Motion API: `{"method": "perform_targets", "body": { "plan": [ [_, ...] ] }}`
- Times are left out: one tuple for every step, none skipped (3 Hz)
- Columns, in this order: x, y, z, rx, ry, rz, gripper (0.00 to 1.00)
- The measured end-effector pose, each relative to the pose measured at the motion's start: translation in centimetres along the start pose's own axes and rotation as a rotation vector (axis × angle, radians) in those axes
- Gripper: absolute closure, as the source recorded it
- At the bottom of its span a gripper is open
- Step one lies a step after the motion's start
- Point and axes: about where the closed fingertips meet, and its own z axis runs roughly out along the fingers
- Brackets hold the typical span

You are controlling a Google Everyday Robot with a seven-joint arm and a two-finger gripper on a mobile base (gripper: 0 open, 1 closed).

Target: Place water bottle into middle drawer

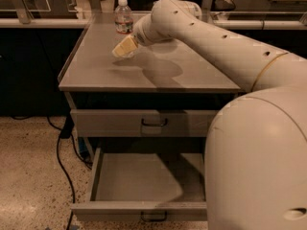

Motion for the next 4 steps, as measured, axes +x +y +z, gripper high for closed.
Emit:
{"method": "perform_targets", "body": {
  "plan": [
    [-0.86,0.36,2.17,0.019,-0.041,0.018,0.0],
    [-0.86,0.37,2.17,0.019,-0.041,0.018,0.0],
    [-0.86,0.37,2.18,0.019,-0.041,0.018,0.19],
    [-0.86,0.37,2.18,0.019,-0.041,0.018,0.4]
  ]
}}
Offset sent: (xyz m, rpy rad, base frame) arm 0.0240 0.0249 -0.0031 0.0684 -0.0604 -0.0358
